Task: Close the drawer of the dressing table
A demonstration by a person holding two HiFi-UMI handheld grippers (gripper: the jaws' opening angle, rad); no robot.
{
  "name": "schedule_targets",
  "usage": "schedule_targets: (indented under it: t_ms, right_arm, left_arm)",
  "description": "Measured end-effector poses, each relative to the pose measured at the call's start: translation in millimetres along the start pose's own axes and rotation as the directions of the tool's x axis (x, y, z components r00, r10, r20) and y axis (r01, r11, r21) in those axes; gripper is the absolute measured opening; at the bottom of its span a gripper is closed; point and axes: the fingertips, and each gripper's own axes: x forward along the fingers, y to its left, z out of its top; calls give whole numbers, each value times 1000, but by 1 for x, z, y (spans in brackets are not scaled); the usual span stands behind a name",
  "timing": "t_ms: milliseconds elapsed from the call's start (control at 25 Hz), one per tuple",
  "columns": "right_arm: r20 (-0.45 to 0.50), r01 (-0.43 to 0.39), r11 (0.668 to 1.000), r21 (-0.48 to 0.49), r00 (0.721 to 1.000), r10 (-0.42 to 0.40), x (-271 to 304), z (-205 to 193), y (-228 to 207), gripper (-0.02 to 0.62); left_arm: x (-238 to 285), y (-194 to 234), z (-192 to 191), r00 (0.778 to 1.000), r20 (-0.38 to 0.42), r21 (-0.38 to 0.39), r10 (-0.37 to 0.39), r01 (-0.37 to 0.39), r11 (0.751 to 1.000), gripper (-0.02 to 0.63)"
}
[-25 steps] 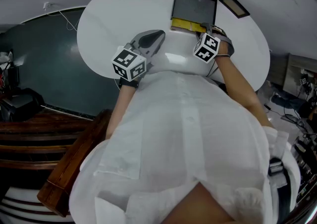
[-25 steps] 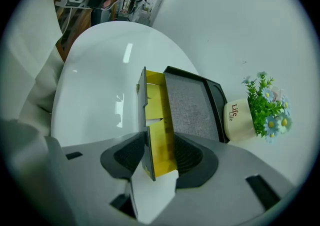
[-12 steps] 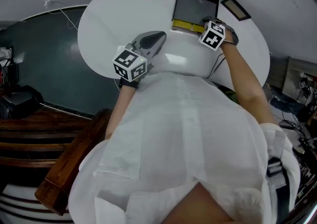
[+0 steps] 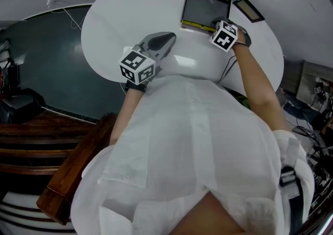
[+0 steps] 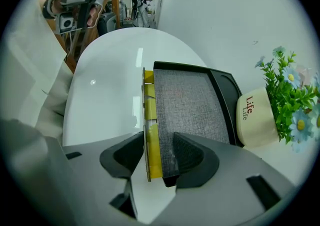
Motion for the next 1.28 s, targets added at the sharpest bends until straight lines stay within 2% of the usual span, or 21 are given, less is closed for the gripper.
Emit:
schedule_targets:
  t_ms: [480,1080,1160,1280]
  right_arm:
    - [-22,64,998,5,998,-63,3,-3,-8,117]
    - [-1,91,995,26,996,-91,3,2,-10,124]
    - [8,93,995,48,996,-93,1,3,-10,130]
    - [28,94,985,143,995,-99,-6,-2,-9,153]
  left_arm:
    - [4,0,-1,1000,-7,0,-7,7,1000,28]
    - [-4,-7,4,1000,2,27,-5,5,1000,28]
    - [-9,-5,5,1000,6,33,5,-5,999,28]
    - [-16,-1,8,1000,13,38,19,-20,999,27]
